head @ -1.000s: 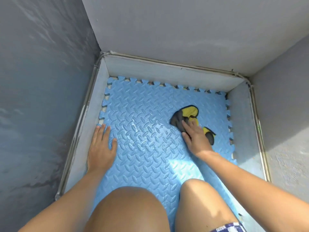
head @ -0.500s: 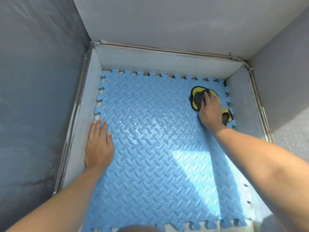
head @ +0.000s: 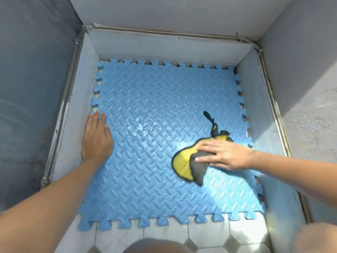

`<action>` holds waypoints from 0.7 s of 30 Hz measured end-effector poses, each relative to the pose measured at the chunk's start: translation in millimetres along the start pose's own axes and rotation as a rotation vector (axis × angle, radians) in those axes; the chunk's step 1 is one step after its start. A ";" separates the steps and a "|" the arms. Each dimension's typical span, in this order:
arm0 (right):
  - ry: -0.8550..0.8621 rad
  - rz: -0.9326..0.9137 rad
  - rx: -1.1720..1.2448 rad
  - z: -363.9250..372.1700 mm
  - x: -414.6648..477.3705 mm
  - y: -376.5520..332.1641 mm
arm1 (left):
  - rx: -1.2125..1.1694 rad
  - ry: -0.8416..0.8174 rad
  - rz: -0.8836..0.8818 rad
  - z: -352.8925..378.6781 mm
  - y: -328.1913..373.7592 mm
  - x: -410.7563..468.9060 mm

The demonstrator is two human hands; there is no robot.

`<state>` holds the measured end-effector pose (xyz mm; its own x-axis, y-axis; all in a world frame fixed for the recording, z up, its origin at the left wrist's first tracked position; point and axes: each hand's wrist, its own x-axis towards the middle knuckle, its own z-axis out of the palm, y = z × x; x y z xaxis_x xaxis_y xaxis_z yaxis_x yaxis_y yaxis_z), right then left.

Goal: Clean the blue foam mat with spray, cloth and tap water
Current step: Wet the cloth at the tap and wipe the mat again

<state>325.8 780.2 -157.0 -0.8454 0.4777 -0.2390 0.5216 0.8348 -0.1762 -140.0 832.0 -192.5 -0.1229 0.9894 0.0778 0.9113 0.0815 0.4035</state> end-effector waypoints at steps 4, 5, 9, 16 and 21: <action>0.173 0.663 0.127 -7.0 6.1 76.9 | 0.019 0.013 0.026 1.5 -1.1 2.0; 0.261 0.840 0.199 -9.4 24.3 85.4 | 0.025 0.015 0.032 1.7 -1.5 2.2; 0.430 1.280 0.424 -29.1 132.5 66.1 | 0.022 0.013 0.012 -0.1 -0.7 0.3; 0.198 0.341 0.220 -11.7 166.2 -95.2 | -0.006 0.012 0.007 -1.9 -2.1 0.3; -0.020 -0.151 0.102 13.6 60.3 -126.1 | -0.003 0.025 0.010 0.6 -4.0 1.1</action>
<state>210.6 700.0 -162.3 -0.9132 0.3421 -0.2216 0.3983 0.8644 -0.3069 -143.6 832.9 -194.6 -0.1237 0.9868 0.1046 0.9112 0.0713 0.4057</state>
